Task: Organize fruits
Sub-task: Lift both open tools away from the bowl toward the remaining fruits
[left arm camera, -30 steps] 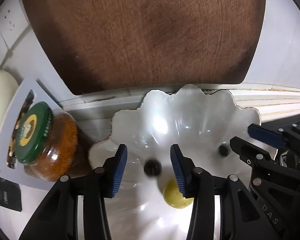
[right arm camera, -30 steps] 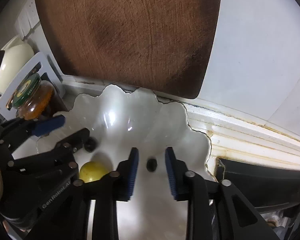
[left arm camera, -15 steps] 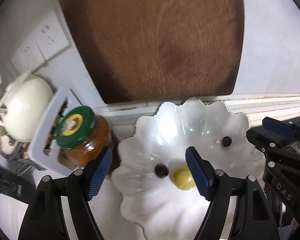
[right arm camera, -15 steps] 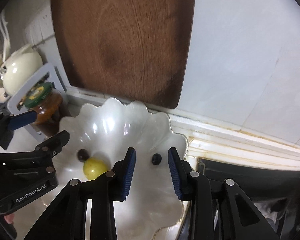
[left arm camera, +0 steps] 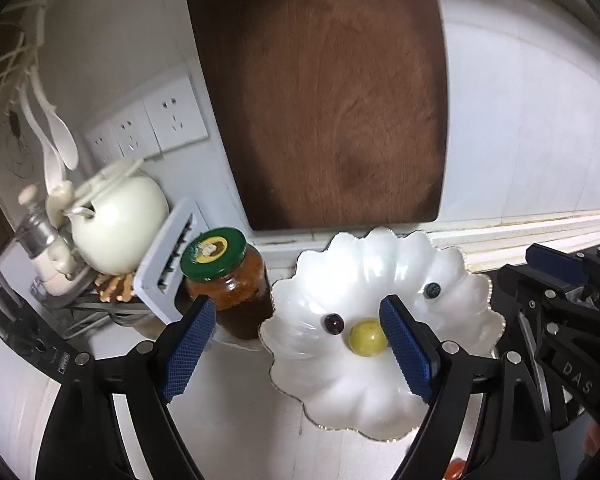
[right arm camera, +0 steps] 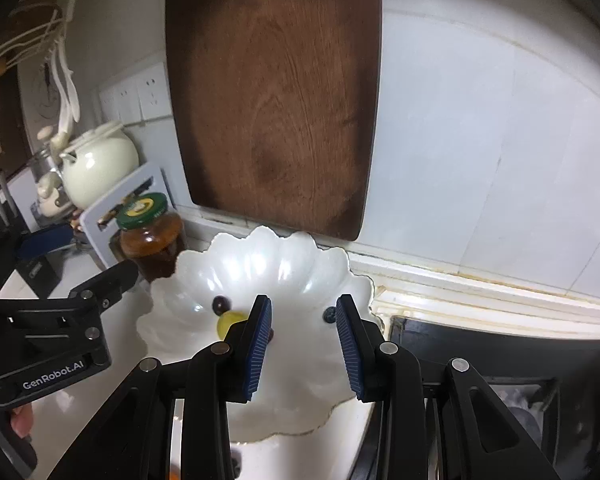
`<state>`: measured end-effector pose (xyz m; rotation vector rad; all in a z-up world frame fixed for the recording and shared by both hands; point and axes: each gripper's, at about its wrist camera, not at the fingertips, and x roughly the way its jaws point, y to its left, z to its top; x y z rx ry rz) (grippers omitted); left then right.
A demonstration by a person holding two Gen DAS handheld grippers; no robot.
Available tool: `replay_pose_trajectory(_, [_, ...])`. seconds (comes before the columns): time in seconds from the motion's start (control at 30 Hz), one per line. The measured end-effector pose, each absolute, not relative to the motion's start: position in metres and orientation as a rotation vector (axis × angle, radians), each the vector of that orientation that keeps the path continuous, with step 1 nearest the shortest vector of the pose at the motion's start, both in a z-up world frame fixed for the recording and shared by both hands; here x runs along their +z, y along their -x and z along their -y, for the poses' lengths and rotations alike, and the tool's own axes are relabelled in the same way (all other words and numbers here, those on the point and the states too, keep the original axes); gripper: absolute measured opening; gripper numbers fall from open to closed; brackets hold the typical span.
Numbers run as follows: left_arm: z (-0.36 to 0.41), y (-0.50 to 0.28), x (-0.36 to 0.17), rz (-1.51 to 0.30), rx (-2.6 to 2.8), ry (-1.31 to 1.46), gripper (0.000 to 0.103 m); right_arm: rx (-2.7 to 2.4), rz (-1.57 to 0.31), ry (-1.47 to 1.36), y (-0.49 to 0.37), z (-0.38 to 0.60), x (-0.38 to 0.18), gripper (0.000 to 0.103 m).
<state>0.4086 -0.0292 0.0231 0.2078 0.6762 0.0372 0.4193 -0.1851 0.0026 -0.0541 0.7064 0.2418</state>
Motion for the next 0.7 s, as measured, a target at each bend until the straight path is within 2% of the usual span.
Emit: replay_pose_trajectory(0.7, [0.013,-0.304,0.046,-0.587,0.004,-0.129,0.087,0.265,-0.578,0.075,-0.321,0.177,0.029,0.035])
